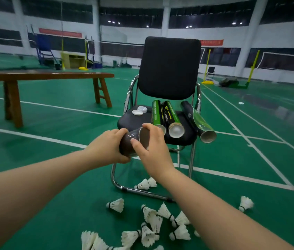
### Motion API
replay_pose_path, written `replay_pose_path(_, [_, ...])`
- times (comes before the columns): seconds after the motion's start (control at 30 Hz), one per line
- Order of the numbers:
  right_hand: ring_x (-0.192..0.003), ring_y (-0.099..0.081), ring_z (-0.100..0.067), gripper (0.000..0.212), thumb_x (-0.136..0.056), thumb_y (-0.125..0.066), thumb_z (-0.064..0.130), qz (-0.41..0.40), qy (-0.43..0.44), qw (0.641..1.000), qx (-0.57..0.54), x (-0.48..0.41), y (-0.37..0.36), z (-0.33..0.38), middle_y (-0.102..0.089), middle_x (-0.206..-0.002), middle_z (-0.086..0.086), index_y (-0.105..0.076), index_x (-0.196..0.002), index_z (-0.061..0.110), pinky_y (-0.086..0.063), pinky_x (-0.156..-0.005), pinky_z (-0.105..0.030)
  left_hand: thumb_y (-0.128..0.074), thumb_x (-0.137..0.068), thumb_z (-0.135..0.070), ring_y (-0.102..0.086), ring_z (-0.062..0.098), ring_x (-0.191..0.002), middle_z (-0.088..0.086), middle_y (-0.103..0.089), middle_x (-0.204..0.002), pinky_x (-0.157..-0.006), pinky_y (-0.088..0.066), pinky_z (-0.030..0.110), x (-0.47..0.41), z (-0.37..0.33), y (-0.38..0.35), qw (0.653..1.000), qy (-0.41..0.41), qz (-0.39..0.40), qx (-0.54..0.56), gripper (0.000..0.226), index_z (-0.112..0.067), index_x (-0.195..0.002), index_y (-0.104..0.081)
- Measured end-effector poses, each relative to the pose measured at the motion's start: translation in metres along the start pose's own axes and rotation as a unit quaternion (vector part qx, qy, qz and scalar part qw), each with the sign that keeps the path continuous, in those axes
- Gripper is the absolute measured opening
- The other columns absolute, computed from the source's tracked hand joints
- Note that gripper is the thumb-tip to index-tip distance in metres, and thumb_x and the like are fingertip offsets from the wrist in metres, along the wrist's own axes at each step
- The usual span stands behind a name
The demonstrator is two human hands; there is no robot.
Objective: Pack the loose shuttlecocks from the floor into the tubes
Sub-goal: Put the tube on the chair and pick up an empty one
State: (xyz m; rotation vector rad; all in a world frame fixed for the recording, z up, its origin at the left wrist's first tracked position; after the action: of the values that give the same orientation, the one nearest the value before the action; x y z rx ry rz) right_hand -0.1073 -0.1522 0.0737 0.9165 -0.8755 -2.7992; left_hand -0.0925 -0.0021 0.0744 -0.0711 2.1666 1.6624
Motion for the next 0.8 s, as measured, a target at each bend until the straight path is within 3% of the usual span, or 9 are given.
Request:
replay_pose_path(0.2, [-0.116, -0.045, -0.019, 0.060, -0.086, -0.059, 0.039, 0.105, -0.147, 0.984, 0.007, 0.008, -0.041, -0.054, -0.037, -0.135, -0.001, -0.030, -0.137, 0.024, -0.039, -0.100, -0.036, -0.078, -0.061, -0.038, -0.057, 0.018, -0.085, -0.003, -0.061, -0.097, -0.070, -0.047, 0.029, -0.001, 0.028, -0.065, 0.992, 0.010, 0.126, 0.027, 0.054, -0.021, -0.105, -0.050])
replay_pose_path(0.37, [-0.115, -0.048, -0.022, 0.059, -0.086, -0.059, 0.039, 0.176, -0.218, 0.960, -0.009, 0.009, -0.100, -0.099, -0.044, -0.133, -0.005, -0.032, -0.136, 0.023, -0.041, -0.100, -0.039, -0.076, -0.065, -0.037, -0.059, 0.019, -0.077, -0.002, -0.061, -0.087, -0.065, -0.048, 0.028, 0.009, 0.068, -0.119, 0.975, 0.040, 0.217, 0.028, 0.050, -0.020, -0.103, -0.049])
replay_pose_path(0.5, [-0.112, -0.051, -0.024, 0.058, -0.085, -0.061, 0.038, 0.210, -0.245, 0.946, -0.035, 0.009, -0.149, -0.133, -0.046, -0.130, -0.004, -0.033, -0.134, 0.023, -0.045, -0.096, -0.047, -0.075, -0.065, -0.038, -0.058, 0.020, -0.075, -0.002, -0.059, -0.082, -0.063, -0.050, 0.031, 0.015, 0.109, -0.165, 0.967, 0.073, 0.244, 0.023, 0.047, -0.020, -0.097, -0.046])
replay_pose_path(0.67, [-0.111, -0.052, -0.023, 0.054, -0.084, -0.063, 0.036, 0.234, -0.276, 0.931, -0.058, 0.009, -0.195, -0.173, -0.048, -0.123, -0.002, -0.037, -0.130, 0.025, -0.045, -0.096, -0.047, -0.075, -0.067, -0.039, -0.053, 0.015, -0.065, -0.005, -0.053, -0.074, -0.050, -0.039, 0.027, 0.017, 0.141, -0.207, 0.956, 0.097, 0.277, 0.015, 0.046, -0.023, -0.091, -0.039])
replay_pose_path(0.8, [-0.108, -0.053, -0.019, 0.051, -0.085, -0.064, 0.032, 0.233, -0.292, 0.923, -0.093, 0.010, -0.227, -0.192, -0.048, -0.115, 0.004, -0.040, -0.129, 0.024, -0.045, -0.096, -0.045, -0.074, -0.067, -0.041, -0.053, 0.018, -0.067, -0.004, -0.051, -0.074, -0.056, -0.041, 0.027, 0.018, 0.166, -0.231, 0.948, 0.116, 0.297, 0.006, 0.048, -0.020, -0.095, -0.041])
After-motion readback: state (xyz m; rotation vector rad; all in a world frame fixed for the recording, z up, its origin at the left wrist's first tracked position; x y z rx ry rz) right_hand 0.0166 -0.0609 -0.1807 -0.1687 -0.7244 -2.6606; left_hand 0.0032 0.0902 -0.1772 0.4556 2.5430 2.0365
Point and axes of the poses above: each hand's wrist, its own x-axis away from the middle knuckle, its own y-axis out of the back of the hand, z = x × y, the point moved 3 cm from there along -x, towards the middle knuckle
